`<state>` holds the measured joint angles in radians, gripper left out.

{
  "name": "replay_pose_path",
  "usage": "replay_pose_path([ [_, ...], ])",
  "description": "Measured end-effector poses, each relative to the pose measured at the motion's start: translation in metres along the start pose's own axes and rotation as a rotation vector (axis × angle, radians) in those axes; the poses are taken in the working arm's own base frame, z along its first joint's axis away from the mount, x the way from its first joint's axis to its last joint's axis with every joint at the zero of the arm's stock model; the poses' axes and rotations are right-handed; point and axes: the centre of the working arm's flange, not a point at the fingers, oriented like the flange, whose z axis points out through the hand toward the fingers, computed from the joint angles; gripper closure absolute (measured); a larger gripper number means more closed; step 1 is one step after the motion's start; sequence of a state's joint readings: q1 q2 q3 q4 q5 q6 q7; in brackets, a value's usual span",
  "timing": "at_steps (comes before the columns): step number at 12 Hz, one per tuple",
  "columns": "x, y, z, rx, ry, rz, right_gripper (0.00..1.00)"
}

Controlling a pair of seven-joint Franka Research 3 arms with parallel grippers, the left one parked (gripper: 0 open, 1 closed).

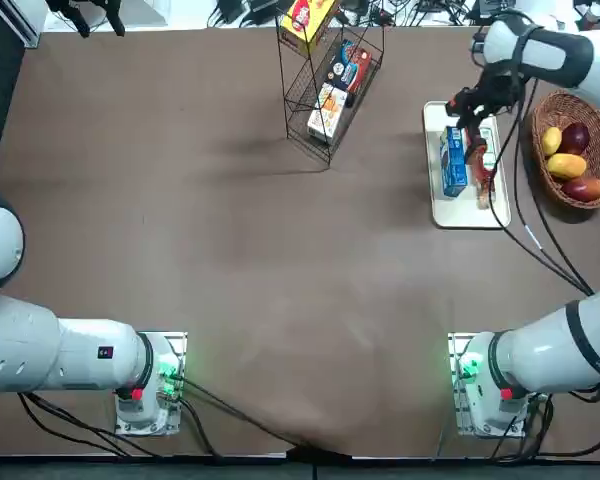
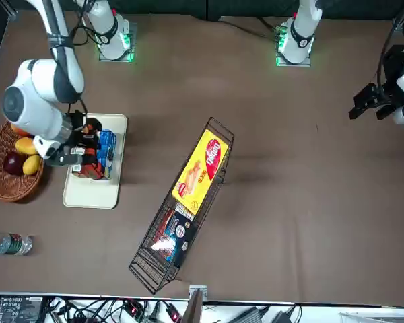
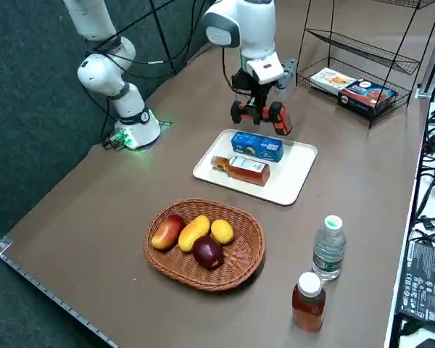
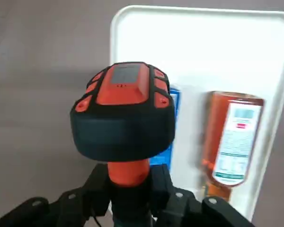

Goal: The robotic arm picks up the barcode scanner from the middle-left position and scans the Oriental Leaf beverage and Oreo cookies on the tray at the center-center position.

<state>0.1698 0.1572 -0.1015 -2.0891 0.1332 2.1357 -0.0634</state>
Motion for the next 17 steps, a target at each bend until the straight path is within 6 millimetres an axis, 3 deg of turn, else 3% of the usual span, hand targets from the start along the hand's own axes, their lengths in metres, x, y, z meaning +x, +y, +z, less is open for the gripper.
replay_pose_path([
  [5, -0.001, -0.053, 0.017, -0.015, -0.008, 0.02, 0.57],
  [12, -0.004, -0.079, 0.051, -0.029, 0.018, 0.067, 0.57],
  [17, -0.009, -0.112, 0.074, -0.037, 0.04, 0.096, 0.57],
])
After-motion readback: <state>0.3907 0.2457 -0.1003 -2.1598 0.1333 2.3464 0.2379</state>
